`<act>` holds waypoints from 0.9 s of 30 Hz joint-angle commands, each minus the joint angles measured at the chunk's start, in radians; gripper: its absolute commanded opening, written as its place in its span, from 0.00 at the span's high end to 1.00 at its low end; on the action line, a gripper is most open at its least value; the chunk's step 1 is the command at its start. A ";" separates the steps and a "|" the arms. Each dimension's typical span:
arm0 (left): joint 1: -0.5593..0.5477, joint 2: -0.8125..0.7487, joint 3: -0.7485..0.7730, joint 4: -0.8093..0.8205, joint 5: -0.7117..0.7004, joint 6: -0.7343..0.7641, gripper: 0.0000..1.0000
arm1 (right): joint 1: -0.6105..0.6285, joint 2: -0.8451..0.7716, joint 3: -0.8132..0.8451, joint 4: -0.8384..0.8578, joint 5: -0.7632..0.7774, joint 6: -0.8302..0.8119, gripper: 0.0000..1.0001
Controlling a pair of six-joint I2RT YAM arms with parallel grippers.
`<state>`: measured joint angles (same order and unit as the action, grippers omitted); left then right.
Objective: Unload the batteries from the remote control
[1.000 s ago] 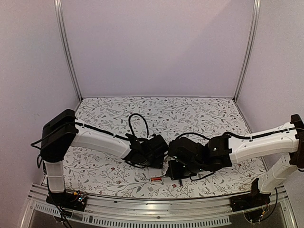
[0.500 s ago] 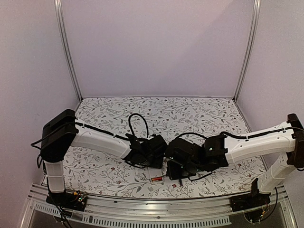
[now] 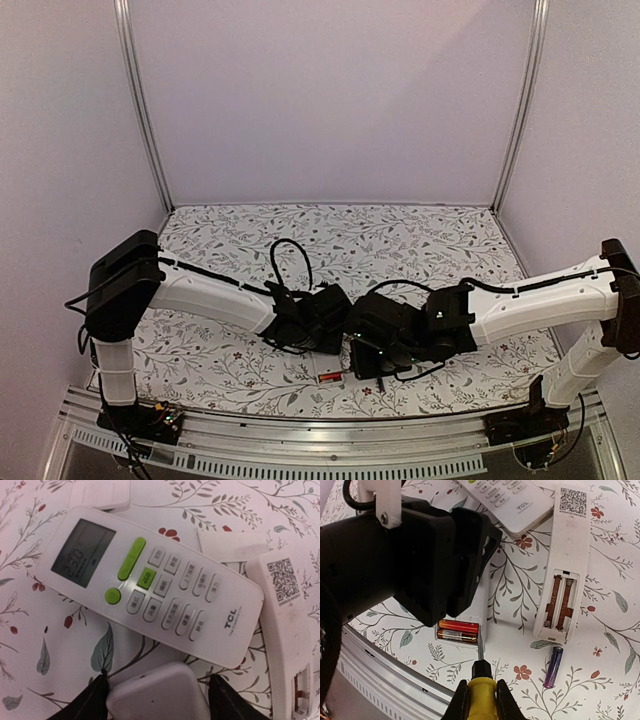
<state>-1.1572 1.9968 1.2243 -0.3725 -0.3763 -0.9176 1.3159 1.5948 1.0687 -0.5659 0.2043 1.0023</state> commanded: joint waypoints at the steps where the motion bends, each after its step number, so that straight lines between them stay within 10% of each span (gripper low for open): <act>1: -0.015 0.052 -0.011 -0.062 0.042 -0.007 0.34 | 0.013 0.031 0.027 -0.024 0.015 -0.005 1.00; 27: -0.031 0.068 -0.054 -0.060 0.062 -0.054 0.48 | -0.053 -0.100 -0.231 0.254 -0.163 0.162 1.00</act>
<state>-1.1568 1.9980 1.2175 -0.3450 -0.3973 -0.9588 1.2812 1.5097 0.9012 -0.3733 0.1184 1.1198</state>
